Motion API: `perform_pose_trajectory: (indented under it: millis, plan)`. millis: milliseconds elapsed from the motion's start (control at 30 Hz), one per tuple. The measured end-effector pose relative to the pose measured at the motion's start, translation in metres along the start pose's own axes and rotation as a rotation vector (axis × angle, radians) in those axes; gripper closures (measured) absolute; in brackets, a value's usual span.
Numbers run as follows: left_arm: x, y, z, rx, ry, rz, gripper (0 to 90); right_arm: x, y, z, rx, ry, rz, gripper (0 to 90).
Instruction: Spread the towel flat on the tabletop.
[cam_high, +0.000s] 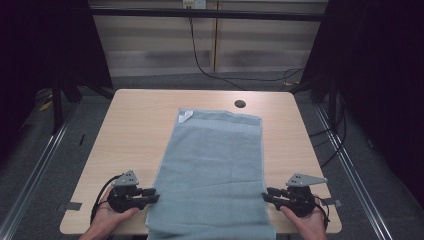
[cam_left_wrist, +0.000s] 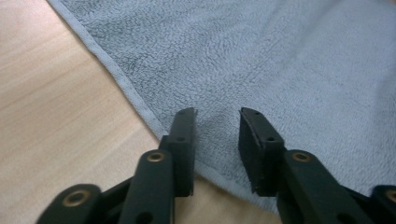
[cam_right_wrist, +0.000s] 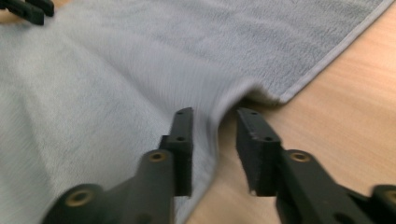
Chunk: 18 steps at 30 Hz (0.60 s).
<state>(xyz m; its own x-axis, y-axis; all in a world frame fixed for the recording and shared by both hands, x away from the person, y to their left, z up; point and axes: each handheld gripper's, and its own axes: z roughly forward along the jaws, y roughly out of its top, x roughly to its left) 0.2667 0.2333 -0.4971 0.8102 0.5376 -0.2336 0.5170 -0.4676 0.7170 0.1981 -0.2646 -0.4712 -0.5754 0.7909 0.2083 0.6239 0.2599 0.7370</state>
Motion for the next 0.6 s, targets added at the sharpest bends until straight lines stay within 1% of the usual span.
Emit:
perform_pose_trajectory:
  millis: [33,67,100,133,167,200,233,267,300,333,367,400,433,467,500,533,567,600]
  plan:
    - [0.005,0.007,-0.003,-0.047,-0.003,-0.016,64.9,-0.001,0.006,-0.001,-0.039,-0.016,0.001,60.1]
    - [0.009,0.013,-0.004,-0.074,-0.007,-0.031,64.6,-0.002,0.010,-0.001,-0.043,-0.010,0.003,58.8]
    - [0.013,0.020,-0.004,-0.093,-0.003,-0.036,64.6,-0.004,0.016,0.002,-0.046,0.003,-0.004,57.9]
    - [0.019,0.027,-0.001,-0.093,-0.005,-0.046,64.2,-0.006,0.023,0.006,-0.048,0.010,-0.009,57.8]
    - [0.019,0.027,-0.001,-0.093,-0.005,-0.046,63.4,-0.006,0.023,0.006,-0.048,0.010,-0.009,57.8]
    - [0.027,0.042,0.009,-0.092,0.037,-0.040,63.4,-0.009,0.037,0.019,-0.038,0.014,-0.028,58.4]
    - [0.032,0.048,0.017,-0.090,0.040,-0.044,63.3,-0.011,0.043,0.028,-0.031,0.024,-0.035,58.4]
    - [0.038,0.055,0.024,-0.085,0.033,-0.061,62.8,-0.013,0.050,0.036,-0.024,0.028,-0.040,58.5]
    - [0.042,0.060,0.033,-0.081,0.043,-0.067,62.7,-0.015,0.056,0.045,-0.013,0.031,-0.036,58.5]
    - [0.046,0.064,0.040,-0.070,0.057,-0.055,62.7,-0.017,0.061,0.054,0.000,0.037,-0.038,58.8]
    - [0.050,0.068,0.048,-0.058,0.064,-0.062,62.6,-0.020,0.065,0.063,0.005,0.041,-0.038,58.7]
    - [0.054,0.070,0.056,-0.047,0.077,-0.061,62.6,-0.022,0.069,0.072,0.018,0.043,-0.044,58.4]
    - [0.057,0.071,0.062,-0.043,0.086,-0.057,62.5,-0.025,0.072,0.080,0.029,0.036,-0.052,58.0]
    - [0.060,0.070,0.067,-0.044,0.099,-0.061,62.5,-0.028,0.074,0.088,0.032,0.026,-0.054,57.7]
    - [0.061,0.068,0.069,-0.061,0.095,-0.068,63.0,-0.030,0.074,0.095,0.032,0.022,-0.045,57.4]
    - [0.062,0.068,0.068,-0.061,0.094,-0.060,63.0,-0.033,0.074,0.101,0.033,0.022,-0.041,57.2]
    - [0.059,0.067,0.067,-0.050,0.102,-0.040,63.1,-0.035,0.073,0.105,0.036,0.009,-0.037,56.8]
    - [0.059,0.067,0.067,-0.050,0.102,-0.040,63.0,-0.037,0.072,0.108,0.039,-0.002,-0.040,56.4]
